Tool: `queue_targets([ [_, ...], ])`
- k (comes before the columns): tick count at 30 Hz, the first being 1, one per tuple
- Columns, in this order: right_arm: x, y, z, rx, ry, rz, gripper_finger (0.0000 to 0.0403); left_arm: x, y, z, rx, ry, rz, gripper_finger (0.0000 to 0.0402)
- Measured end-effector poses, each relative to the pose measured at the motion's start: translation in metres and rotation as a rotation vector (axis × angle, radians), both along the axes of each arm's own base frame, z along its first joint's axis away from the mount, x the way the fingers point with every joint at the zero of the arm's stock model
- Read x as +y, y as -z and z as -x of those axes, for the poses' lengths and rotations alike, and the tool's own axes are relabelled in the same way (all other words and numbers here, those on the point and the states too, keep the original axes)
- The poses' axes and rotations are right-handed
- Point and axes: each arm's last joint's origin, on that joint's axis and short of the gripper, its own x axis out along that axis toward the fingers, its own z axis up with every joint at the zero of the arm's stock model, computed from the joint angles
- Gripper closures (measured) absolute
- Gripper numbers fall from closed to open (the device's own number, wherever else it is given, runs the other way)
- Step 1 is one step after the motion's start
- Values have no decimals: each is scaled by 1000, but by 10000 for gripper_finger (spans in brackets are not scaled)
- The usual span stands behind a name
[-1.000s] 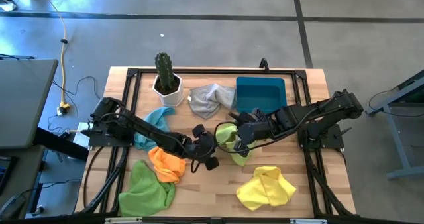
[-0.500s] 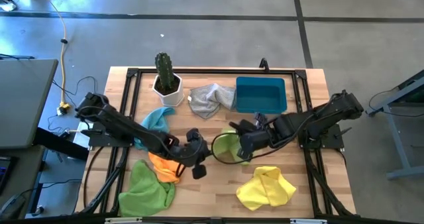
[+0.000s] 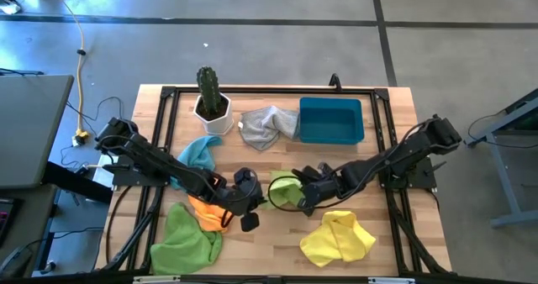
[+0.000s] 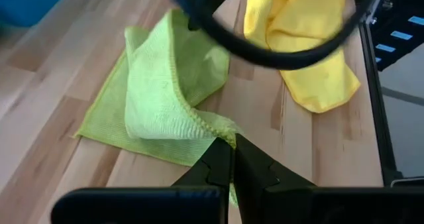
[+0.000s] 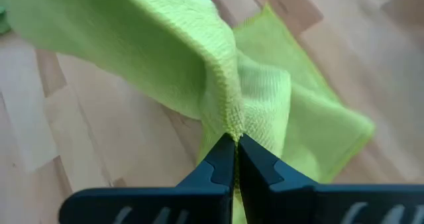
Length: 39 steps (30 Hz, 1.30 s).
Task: Fold microfiber towels
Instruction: Fold the light green microfiber cloth
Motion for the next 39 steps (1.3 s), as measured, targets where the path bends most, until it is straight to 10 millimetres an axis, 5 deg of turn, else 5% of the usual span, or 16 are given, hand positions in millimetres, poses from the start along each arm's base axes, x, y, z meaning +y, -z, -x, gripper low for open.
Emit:
queue_targets([
  [8, -2, 20, 8, 8, 61, -70, 387, 1, 1, 1, 11, -12, 7, 402],
  [21, -4, 22, 11, 45, 66, -43, 241, 9, 5, 2, 62, -42, -5, 402],
  [39, -3, 25, 22, 73, 210, 55, 253, 26, 9, 3, 128, -94, -34, 401],
])
